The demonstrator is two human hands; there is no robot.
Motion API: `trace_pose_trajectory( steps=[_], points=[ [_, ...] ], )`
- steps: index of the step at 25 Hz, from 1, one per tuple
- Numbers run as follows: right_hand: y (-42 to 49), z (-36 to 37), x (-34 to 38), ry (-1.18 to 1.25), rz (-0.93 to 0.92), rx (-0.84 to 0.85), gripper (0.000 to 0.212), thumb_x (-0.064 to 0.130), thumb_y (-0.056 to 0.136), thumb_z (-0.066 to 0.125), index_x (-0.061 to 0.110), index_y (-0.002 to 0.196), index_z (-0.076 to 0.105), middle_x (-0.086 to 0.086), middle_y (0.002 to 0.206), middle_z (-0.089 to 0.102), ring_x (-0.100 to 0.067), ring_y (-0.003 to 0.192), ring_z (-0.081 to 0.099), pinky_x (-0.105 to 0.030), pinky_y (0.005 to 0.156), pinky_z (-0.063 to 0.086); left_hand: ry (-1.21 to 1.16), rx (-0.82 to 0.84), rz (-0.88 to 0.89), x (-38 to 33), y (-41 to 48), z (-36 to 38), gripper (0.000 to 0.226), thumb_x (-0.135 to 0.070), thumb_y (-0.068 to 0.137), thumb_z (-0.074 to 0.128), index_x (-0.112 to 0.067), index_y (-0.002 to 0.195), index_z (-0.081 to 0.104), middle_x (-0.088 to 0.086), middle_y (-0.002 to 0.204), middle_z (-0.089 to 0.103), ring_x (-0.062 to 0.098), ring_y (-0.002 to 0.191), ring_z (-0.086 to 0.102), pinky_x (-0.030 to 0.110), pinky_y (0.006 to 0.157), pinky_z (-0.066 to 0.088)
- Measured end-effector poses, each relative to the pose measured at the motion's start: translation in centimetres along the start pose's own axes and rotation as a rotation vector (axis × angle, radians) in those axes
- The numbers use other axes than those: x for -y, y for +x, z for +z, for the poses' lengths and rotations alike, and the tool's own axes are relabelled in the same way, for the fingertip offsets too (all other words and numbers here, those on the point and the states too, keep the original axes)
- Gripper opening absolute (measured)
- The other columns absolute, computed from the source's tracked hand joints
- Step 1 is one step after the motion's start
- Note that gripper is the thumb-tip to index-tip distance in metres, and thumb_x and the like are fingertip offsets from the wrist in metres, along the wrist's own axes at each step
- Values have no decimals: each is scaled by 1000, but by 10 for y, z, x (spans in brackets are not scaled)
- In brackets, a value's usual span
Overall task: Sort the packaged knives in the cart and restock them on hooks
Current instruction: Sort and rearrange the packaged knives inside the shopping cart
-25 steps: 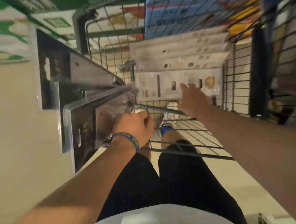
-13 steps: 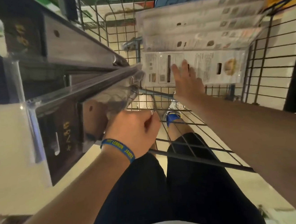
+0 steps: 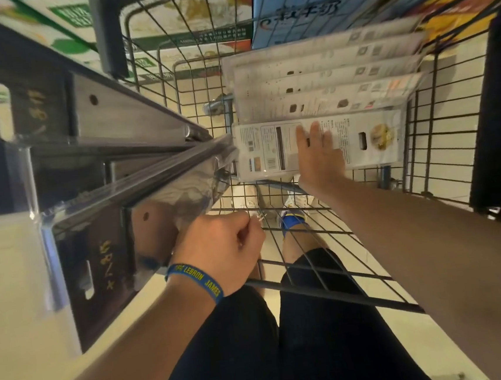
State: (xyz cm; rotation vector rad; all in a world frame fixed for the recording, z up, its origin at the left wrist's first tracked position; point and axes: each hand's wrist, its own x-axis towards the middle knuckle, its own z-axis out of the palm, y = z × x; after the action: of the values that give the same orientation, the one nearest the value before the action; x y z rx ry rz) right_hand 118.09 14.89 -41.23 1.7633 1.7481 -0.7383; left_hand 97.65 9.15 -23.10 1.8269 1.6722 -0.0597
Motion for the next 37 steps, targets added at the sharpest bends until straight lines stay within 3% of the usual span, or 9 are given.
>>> trace_pose_trajectory(
  steps=[7,11,13,16,22,25,28,32,37],
  points=[
    [4,12,-3,-151,-39,-149,92,2,90,57,18,161,-1,-23,167,-5,-50,151,7,-64,118,24,-29,-43,-34,3,0,8,38,-43,88,43,-31,53,33,-12,43,34,1,38,35,15,42,23],
    [12,12,2,-182,-121,-133,92,0,96,51,19,161,-10,-22,167,-15,-52,150,6,-66,112,33,-95,-96,6,5,2,12,26,-36,84,46,-22,90,67,-6,94,69,16,90,58,25,80,45],
    [6,13,2,-144,-90,-100,97,-1,94,57,21,161,-10,-17,168,-14,-49,152,4,-60,103,47,-68,-45,-45,7,1,14,38,-39,84,46,-23,114,64,2,136,57,23,126,47,29,106,38],
    [-9,14,-5,-34,-94,-53,111,-1,85,68,27,161,-7,-9,169,-10,-41,154,0,-59,100,50,-47,-4,-97,5,-3,14,55,-47,83,42,-28,134,49,2,165,10,22,148,20,31,109,25],
    [-46,-11,-13,157,-126,-76,101,0,86,64,29,162,4,-6,170,8,-35,154,14,-61,106,44,-85,27,-137,6,3,19,55,-50,82,42,-32,135,44,2,165,7,19,147,26,36,109,35],
    [-57,-58,-9,478,55,-315,50,11,93,64,25,141,56,-4,125,69,-23,104,67,-33,77,56,-141,90,-254,5,9,17,43,-36,88,58,-27,130,55,0,158,31,21,133,46,34,102,42],
    [-72,-120,-3,620,180,-315,26,22,99,56,32,114,75,6,109,76,-15,87,67,-25,68,53,-381,110,-440,-10,17,-5,31,-26,92,58,-21,123,61,3,133,59,23,116,58,30,100,44],
    [-89,-121,1,391,77,-98,37,24,95,59,23,133,61,-7,123,67,-30,112,63,-38,87,53,-498,43,-440,-32,26,-39,27,-24,94,53,-21,120,62,5,120,64,23,107,62,39,99,49],
    [-56,-51,-13,198,208,108,106,41,81,80,16,157,11,-19,158,19,-40,138,35,-52,102,46,181,72,78,-44,57,-52,28,-33,94,49,-20,116,61,3,120,61,27,115,52,42,94,44]
  ],
)
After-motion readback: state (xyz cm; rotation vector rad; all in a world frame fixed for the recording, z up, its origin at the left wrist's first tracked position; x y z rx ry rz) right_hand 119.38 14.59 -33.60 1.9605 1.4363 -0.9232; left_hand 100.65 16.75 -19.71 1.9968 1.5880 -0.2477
